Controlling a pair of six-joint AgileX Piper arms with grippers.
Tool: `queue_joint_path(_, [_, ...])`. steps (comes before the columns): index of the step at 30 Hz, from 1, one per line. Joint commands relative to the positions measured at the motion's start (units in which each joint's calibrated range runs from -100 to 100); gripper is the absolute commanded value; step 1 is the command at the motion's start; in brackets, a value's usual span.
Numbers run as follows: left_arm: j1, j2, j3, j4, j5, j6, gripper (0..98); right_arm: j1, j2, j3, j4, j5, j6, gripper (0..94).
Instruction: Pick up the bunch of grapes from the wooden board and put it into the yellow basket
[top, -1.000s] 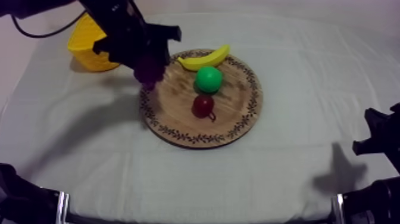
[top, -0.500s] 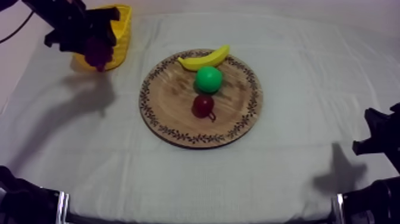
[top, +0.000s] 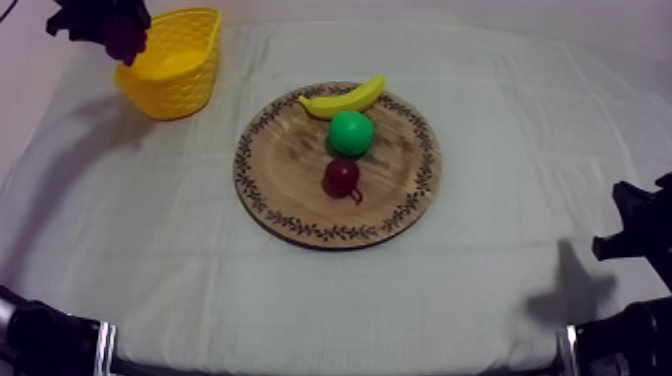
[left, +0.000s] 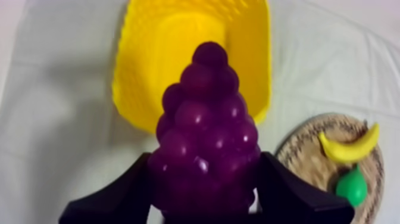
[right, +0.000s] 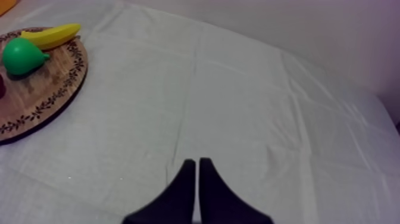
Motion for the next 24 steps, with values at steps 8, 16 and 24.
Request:
queue_joint_path(8, [-2.2, 13.7, -14.8, -0.35, -1.0, -1.9, 30.5, 0.0, 0.0, 0.0, 0.0, 0.0, 0.0, 0.3])
queue_joint_path(16, [-2.4, 25.5, -24.3, 0.22, -1.4, -2.8, 30.2, 0.0, 0.0, 0.0, 0.0, 0.0, 0.0, 0.3])
queue_joint_path(24, [-1.9, 34.6, -28.5, 1.34, -1.4, -3.1, 30.2, 0.0, 0.0, 0.0, 0.0, 0.0, 0.0, 0.3])
